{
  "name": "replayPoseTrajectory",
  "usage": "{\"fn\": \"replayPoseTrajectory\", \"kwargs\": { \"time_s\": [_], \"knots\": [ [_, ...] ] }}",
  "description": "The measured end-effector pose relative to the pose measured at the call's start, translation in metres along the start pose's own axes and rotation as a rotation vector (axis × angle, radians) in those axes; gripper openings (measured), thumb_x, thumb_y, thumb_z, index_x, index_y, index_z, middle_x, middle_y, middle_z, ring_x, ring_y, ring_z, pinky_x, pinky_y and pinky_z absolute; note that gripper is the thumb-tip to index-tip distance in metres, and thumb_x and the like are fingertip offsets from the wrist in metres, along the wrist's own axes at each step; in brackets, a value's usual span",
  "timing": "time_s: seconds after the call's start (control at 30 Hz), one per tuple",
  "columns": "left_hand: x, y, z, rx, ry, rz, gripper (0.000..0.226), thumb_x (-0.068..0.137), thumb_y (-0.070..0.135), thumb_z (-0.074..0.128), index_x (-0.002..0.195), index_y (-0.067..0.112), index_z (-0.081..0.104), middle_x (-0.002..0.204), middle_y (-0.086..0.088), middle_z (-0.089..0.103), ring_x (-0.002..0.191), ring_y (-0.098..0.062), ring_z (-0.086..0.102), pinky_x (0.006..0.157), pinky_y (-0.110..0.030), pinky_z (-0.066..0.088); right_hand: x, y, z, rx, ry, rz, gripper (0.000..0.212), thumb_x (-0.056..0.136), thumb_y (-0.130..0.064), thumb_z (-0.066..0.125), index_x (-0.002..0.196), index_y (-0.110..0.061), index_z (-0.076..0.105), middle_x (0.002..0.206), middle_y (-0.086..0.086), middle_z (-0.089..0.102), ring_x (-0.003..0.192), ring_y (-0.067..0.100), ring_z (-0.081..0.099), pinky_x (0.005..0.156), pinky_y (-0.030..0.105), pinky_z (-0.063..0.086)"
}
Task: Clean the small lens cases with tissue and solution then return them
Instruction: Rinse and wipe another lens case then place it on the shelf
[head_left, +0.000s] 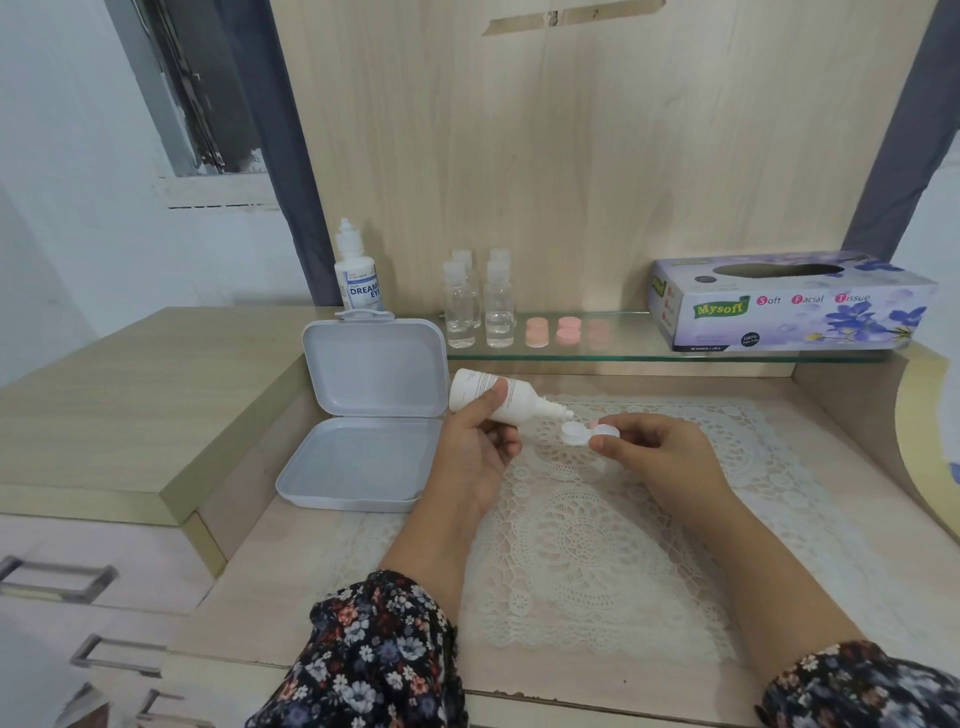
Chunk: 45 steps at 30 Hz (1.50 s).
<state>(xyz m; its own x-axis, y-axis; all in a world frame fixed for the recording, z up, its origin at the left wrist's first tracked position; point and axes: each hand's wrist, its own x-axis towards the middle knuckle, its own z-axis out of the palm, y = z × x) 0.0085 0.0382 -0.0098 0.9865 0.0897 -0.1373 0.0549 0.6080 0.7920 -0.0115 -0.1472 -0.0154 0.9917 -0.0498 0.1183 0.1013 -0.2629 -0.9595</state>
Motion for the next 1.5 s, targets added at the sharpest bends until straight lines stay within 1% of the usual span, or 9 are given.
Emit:
{"fn": "replayPoseTrajectory", "kwargs": {
  "time_s": [0.27,0.57,0.73,0.83,0.93,1.07,1.27,1.4,1.5],
  "knots": [
    [0.0,-0.001,0.0,0.012,0.0,-0.004,0.013,0.084,0.017,0.066,0.09,0.006,0.064,0.068,-0.005,0.062,0.049,-0.01,0.045,0.042,-0.019,0.039,0.0,0.001,0.0,0.013,-0.004,-0.005,0.013,0.079,-0.025,0.078,0.089,-0.031,0.074,0.08,-0.008,0.073,0.08,0.01,0.066,0.073,0.026,0.05],
    [0.0,-0.001,-0.001,0.005,0.001,-0.01,0.014,0.085,0.017,0.067,0.091,0.005,0.064,0.069,-0.006,0.061,0.048,-0.01,0.045,0.042,-0.019,0.04,-0.001,0.0,0.0,0.003,-0.005,-0.015,0.013,0.079,-0.025,0.077,0.09,-0.03,0.074,0.079,-0.008,0.073,0.078,0.009,0.066,0.069,0.022,0.046],
    [0.002,-0.002,-0.001,-0.008,-0.009,-0.026,0.014,0.085,0.021,0.068,0.089,0.008,0.065,0.07,-0.005,0.061,0.048,-0.009,0.046,0.043,-0.019,0.041,0.0,0.001,0.0,0.006,-0.002,-0.007,0.013,0.078,-0.026,0.078,0.089,-0.031,0.075,0.079,-0.008,0.073,0.078,0.008,0.066,0.071,0.021,0.048],
    [0.002,-0.004,0.0,-0.015,-0.035,-0.048,0.017,0.084,0.022,0.068,0.091,0.008,0.065,0.071,-0.004,0.061,0.05,-0.009,0.048,0.046,-0.018,0.042,-0.001,0.001,0.0,0.009,0.0,-0.001,0.013,0.077,-0.026,0.08,0.087,-0.032,0.075,0.081,-0.006,0.074,0.079,0.009,0.067,0.073,0.024,0.052],
    [0.001,-0.005,0.001,-0.009,-0.065,-0.053,0.023,0.08,0.024,0.071,0.095,0.007,0.066,0.073,-0.005,0.062,0.052,-0.009,0.05,0.047,-0.018,0.045,-0.001,0.001,0.001,-0.002,-0.004,0.0,0.013,0.075,-0.026,0.08,0.085,-0.032,0.075,0.08,-0.005,0.074,0.077,0.01,0.067,0.072,0.023,0.052],
    [0.001,-0.008,0.002,0.018,-0.114,-0.03,0.042,0.069,0.027,0.075,0.102,0.004,0.064,0.076,-0.007,0.064,0.053,-0.01,0.051,0.048,-0.018,0.046,-0.001,-0.001,0.002,-0.004,-0.008,0.003,0.014,0.075,-0.026,0.081,0.087,-0.03,0.075,0.078,-0.008,0.074,0.077,0.008,0.068,0.072,0.021,0.05],
    [0.001,-0.011,0.003,0.072,-0.147,0.004,0.052,0.069,0.027,0.075,0.111,0.0,0.061,0.073,-0.006,0.064,0.052,-0.01,0.051,0.048,-0.019,0.047,-0.003,-0.004,0.003,-0.001,-0.021,0.0,0.016,0.075,-0.024,0.081,0.088,-0.03,0.075,0.074,-0.01,0.073,0.065,-0.003,0.064,0.066,0.016,0.045],
    [0.001,-0.012,0.002,0.083,-0.145,0.025,0.065,0.068,0.027,0.075,0.121,-0.006,0.055,0.074,-0.007,0.064,0.051,-0.01,0.051,0.047,-0.02,0.046,-0.004,-0.005,0.002,0.009,-0.027,-0.01,0.016,0.076,-0.022,0.08,0.086,-0.032,0.074,0.075,-0.01,0.073,0.064,-0.004,0.064,0.064,0.014,0.044],
    [0.001,-0.012,0.002,0.093,-0.143,0.039,0.068,0.067,0.027,0.074,0.123,-0.007,0.053,0.073,-0.007,0.064,0.05,-0.01,0.051,0.046,-0.02,0.046,-0.004,-0.005,0.002,0.008,-0.027,-0.006,0.016,0.075,-0.022,0.08,0.087,-0.031,0.074,0.077,-0.009,0.074,0.067,-0.002,0.065,0.065,0.015,0.045]
  ]
}}
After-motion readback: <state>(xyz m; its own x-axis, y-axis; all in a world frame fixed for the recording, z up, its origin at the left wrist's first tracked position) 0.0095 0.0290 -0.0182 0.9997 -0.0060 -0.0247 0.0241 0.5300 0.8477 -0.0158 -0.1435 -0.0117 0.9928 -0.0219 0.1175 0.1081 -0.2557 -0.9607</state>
